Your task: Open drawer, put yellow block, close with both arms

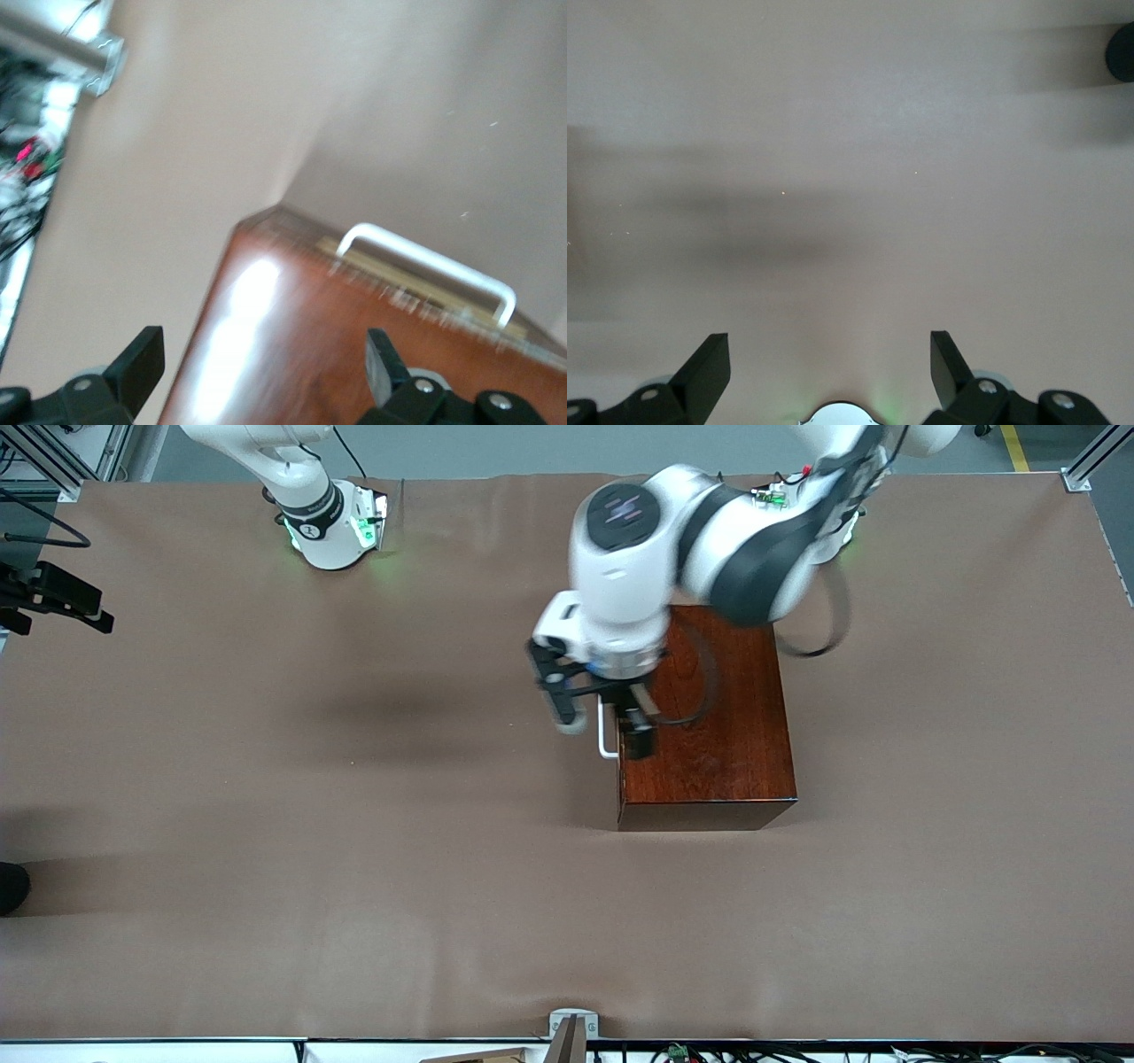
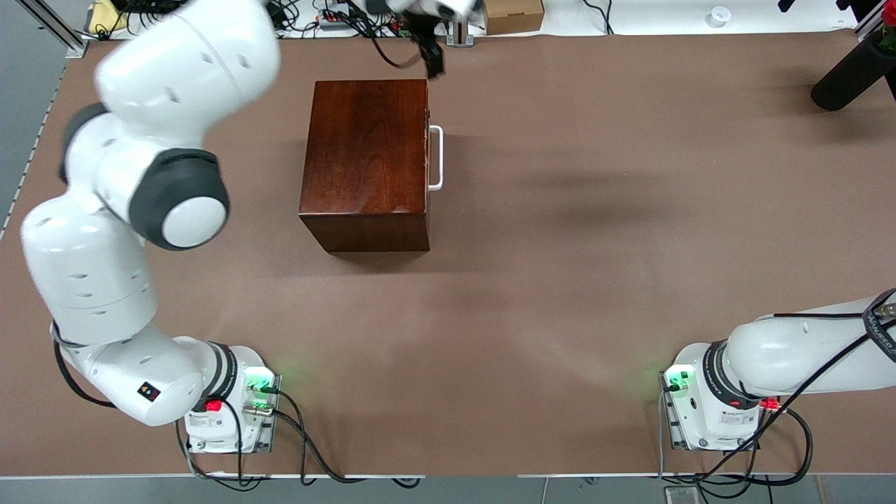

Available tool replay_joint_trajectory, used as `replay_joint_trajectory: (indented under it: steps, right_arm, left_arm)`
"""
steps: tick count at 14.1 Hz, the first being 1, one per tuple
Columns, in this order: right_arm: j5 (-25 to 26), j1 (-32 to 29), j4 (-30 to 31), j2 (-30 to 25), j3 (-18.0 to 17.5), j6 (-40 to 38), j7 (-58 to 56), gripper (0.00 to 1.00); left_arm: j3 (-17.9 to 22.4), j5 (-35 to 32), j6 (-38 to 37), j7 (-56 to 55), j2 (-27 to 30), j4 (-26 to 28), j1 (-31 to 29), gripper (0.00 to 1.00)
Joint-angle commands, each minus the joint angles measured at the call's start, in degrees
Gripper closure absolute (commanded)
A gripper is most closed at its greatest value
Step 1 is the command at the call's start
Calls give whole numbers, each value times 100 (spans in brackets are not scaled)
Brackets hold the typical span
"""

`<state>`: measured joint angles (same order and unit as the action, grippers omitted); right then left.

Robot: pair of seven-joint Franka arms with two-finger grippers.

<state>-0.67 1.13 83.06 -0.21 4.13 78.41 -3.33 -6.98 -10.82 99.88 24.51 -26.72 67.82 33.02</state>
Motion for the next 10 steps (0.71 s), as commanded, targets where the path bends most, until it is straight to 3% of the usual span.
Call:
replay_joint_trajectory:
  steps: [1,4,6,10]
  right_arm:
    - [6,18,-36,-31,-79,-54,96,0]
    - [-3,19,-36,-5,-70,-36,96,0]
    - [-12,-60,-36,4,-35,-28,104,0]
    - [-12,-34,-36,91,-26,51,96,0]
  left_arm:
    - [-5,115,-267,-69,631,249,-627,0]
    - [-40,246,-372,-43,913,267,-1523,0]
    - [-66,876,-522,-69,1124,320,-2078,0]
    - [-5,924,-1426,-690,1300,337,-2614,0]
